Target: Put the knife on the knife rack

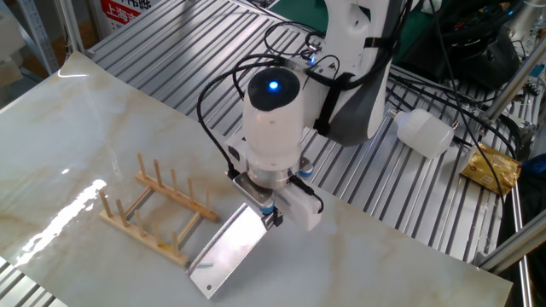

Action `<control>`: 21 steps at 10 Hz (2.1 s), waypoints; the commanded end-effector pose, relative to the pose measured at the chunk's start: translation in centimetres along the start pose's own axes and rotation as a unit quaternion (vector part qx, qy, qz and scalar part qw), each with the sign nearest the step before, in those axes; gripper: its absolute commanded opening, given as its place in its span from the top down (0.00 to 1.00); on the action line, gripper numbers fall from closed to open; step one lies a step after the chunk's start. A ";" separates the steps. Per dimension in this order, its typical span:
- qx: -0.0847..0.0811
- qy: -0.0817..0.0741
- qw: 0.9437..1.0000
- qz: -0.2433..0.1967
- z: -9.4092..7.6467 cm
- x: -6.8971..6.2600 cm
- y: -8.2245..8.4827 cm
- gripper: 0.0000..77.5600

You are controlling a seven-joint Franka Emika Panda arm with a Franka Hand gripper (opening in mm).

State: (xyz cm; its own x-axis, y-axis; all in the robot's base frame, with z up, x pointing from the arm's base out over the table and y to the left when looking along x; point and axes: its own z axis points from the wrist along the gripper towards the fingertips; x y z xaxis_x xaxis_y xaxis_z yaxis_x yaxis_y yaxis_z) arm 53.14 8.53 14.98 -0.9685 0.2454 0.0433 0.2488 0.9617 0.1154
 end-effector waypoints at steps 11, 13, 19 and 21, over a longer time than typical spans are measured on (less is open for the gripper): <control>-0.167 0.025 0.979 0.110 -6.1 -0.6 0.7 0.98; -0.183 0.034 0.976 0.117 -7.0 -1.2 0.5 0.98; -0.242 0.019 0.959 0.148 -9.0 -1.0 -0.6 0.98; -0.245 0.009 0.957 0.154 -9.8 -0.9 -0.8 0.98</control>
State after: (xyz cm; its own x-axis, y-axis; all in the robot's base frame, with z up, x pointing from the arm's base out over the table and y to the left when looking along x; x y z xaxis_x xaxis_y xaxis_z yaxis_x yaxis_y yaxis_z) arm 54.09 6.86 23.41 -0.8608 0.4749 0.1829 0.4960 0.7023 0.5108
